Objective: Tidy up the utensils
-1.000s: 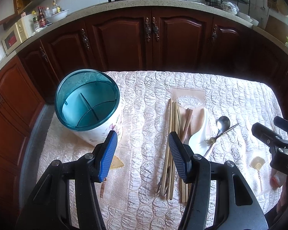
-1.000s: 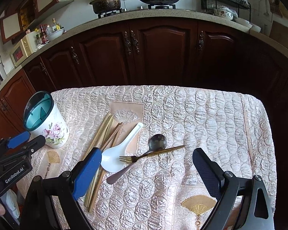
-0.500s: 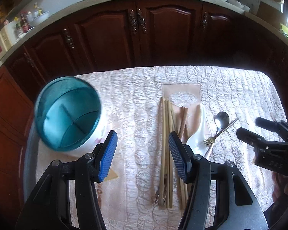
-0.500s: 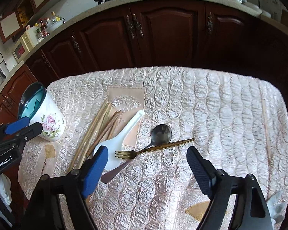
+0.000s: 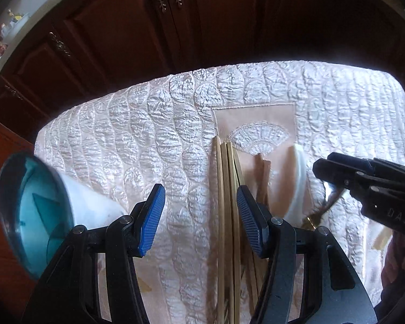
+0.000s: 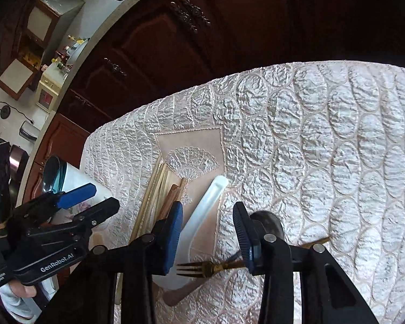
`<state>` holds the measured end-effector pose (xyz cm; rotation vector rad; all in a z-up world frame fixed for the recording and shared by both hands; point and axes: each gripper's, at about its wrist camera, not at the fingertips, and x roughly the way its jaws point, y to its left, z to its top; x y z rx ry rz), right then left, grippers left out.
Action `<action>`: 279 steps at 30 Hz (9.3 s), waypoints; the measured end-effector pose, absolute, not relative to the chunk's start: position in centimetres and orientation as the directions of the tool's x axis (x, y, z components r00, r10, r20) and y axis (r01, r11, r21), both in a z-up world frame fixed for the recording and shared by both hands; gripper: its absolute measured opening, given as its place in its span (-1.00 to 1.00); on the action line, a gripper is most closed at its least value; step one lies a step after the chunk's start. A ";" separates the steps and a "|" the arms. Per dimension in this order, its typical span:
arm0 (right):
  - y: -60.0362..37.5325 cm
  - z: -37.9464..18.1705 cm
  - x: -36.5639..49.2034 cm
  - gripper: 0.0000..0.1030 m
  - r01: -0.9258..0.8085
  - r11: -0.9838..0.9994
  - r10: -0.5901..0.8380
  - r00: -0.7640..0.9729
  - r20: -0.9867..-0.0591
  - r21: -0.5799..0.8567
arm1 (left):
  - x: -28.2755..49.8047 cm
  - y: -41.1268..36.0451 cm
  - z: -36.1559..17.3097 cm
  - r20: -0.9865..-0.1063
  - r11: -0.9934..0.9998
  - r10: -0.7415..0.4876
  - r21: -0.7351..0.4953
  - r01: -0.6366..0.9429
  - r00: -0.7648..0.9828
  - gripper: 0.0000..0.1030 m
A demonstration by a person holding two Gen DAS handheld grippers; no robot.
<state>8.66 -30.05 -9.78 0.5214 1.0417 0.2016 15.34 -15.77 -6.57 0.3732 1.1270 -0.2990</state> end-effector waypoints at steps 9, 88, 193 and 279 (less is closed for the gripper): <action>-29.4 -12.7 11.2 -0.25 0.107 0.834 0.452 0.431 -0.781 0.542 | 19.7 -16.3 -9.6 -0.939 0.916 -0.017 0.123 0.382 0.343 0.02; -2.7 6.0 14.2 -0.77 -0.444 0.886 0.439 0.707 -0.555 0.135 | 14.9 14.2 5.3 -0.739 0.970 -0.202 -0.240 0.029 0.642 -0.58; -7.9 2.9 7.9 -0.87 -0.644 0.758 0.547 0.541 -0.638 0.104 | 19.2 10.4 -11.8 -0.940 0.966 -0.128 -0.046 0.255 0.316 -1.00; -23.1 -5.8 3.5 -0.37 -0.070 0.934 0.340 0.481 -0.808 0.351 | 8.0 2.0 0.1 -0.652 0.952 -0.302 -0.160 0.263 0.696 -0.12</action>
